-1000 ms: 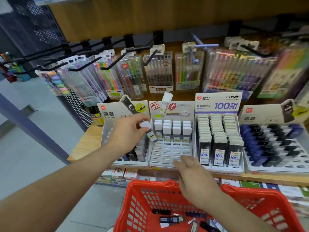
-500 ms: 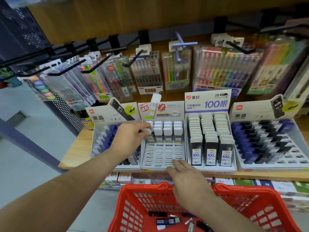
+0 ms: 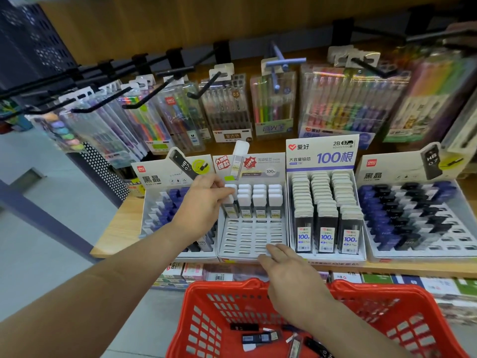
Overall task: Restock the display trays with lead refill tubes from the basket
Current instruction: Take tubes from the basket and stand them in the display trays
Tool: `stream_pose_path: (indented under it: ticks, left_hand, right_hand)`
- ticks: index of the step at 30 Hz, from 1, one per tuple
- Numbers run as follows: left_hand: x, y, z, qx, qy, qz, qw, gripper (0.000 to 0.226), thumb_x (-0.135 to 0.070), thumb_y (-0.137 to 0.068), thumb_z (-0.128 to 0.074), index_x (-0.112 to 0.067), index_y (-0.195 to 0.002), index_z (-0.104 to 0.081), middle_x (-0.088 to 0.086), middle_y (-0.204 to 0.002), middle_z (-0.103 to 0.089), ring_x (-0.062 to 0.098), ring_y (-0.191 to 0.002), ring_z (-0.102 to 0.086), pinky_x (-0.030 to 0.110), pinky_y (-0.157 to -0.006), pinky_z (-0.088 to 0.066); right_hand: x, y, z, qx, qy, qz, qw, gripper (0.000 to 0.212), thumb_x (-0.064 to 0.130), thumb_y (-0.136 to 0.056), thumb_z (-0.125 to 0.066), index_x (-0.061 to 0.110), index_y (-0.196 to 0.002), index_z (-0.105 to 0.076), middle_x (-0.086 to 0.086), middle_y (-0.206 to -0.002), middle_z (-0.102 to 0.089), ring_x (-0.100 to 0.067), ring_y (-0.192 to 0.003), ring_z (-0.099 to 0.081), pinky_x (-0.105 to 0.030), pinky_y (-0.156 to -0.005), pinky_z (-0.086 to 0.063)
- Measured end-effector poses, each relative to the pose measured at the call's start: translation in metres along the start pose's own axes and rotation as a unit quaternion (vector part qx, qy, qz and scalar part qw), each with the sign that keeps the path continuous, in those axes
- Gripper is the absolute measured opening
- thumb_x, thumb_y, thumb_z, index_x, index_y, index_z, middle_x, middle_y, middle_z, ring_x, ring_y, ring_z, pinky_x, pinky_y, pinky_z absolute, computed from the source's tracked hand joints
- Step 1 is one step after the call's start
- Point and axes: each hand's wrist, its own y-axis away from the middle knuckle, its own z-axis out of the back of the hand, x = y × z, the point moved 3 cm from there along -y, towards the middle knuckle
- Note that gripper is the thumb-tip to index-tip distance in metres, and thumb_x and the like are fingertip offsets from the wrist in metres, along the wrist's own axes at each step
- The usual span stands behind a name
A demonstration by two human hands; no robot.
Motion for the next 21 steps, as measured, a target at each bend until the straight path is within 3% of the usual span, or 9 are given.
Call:
stream_pose_path:
  ticks: [3, 8, 11, 13, 16, 21]
  left_hand:
    - [-0.006, -0.006, 0.002, -0.009, -0.006, 0.023, 1.0, 0.021, -0.003, -0.09, -0.059, -0.004, -0.109, -0.069, 0.011, -0.106, -0.063, 0.028, -0.099, -0.057, 0.032, -0.088, -0.047]
    - [-0.014, -0.01, 0.001, 0.022, -0.04, 0.021, 0.999, 0.015, -0.001, -0.088, -0.056, -0.005, -0.087, -0.07, 0.008, -0.09, -0.068, 0.028, -0.091, -0.057, 0.03, -0.078, -0.043]
    - [-0.015, -0.009, 0.004, 0.026, -0.079, 0.012, 0.996, 0.017, -0.004, -0.088, -0.057, -0.01, -0.092, -0.072, 0.004, -0.1, -0.068, 0.026, -0.1, -0.051, 0.028, -0.087, -0.037]
    - [-0.021, -0.007, 0.012, 0.019, -0.075, 0.015, 0.997, 0.022, -0.001, -0.087, -0.055, -0.01, -0.099, -0.072, 0.004, -0.109, -0.065, 0.027, -0.107, -0.049, 0.033, -0.093, -0.04]
    - [-0.041, 0.006, 0.024, 0.031, -0.049, -0.015, 0.998, 0.027, 0.002, -0.084, -0.053, -0.013, -0.097, -0.072, 0.004, -0.105, -0.066, 0.026, -0.103, -0.056, 0.04, -0.088, -0.049]
    - [-0.083, 0.057, 0.018, 0.169, -0.024, -0.071, 0.983, 0.027, -0.009, -0.083, -0.051, -0.021, -0.096, -0.071, -0.003, -0.1, -0.069, 0.019, -0.094, -0.062, 0.037, -0.082, -0.052]
  right_hand:
    - [0.001, 0.001, 0.0, 0.001, 0.012, 0.008, 1.0, 0.062, 0.008, -0.094, -0.044, 0.017, -0.152, -0.028, -0.007, -0.164, -0.015, -0.02, -0.151, -0.008, -0.03, -0.121, -0.01]
    - [0.002, 0.002, 0.0, 0.012, 0.029, 0.015, 0.999, 0.063, 0.007, -0.094, -0.044, 0.016, -0.153, -0.026, -0.008, -0.164, -0.013, -0.019, -0.151, -0.007, -0.03, -0.121, -0.008]
    - [0.003, 0.005, 0.002, 0.007, 0.022, 0.018, 1.0, 0.065, 0.006, -0.094, -0.044, 0.019, -0.154, -0.024, -0.006, -0.164, -0.014, -0.02, -0.151, -0.007, -0.032, -0.122, -0.015]
    - [0.002, 0.011, 0.006, -0.005, 0.022, 0.029, 0.999, 0.063, 0.008, -0.093, -0.044, 0.02, -0.152, -0.027, -0.005, -0.162, -0.019, -0.022, -0.148, -0.015, -0.034, -0.119, -0.024]
    - [-0.005, 0.026, 0.015, -0.025, 0.029, 0.051, 0.998, 0.053, 0.01, -0.091, -0.044, 0.019, -0.143, -0.041, -0.002, -0.146, -0.043, -0.023, -0.131, -0.039, -0.034, -0.105, -0.039]
    - [-0.039, 0.062, -0.001, 0.067, 0.066, 0.028, 0.995, 0.039, 0.019, -0.092, -0.046, 0.019, -0.131, -0.05, -0.006, -0.12, -0.058, -0.029, -0.113, -0.056, -0.037, -0.086, -0.048]
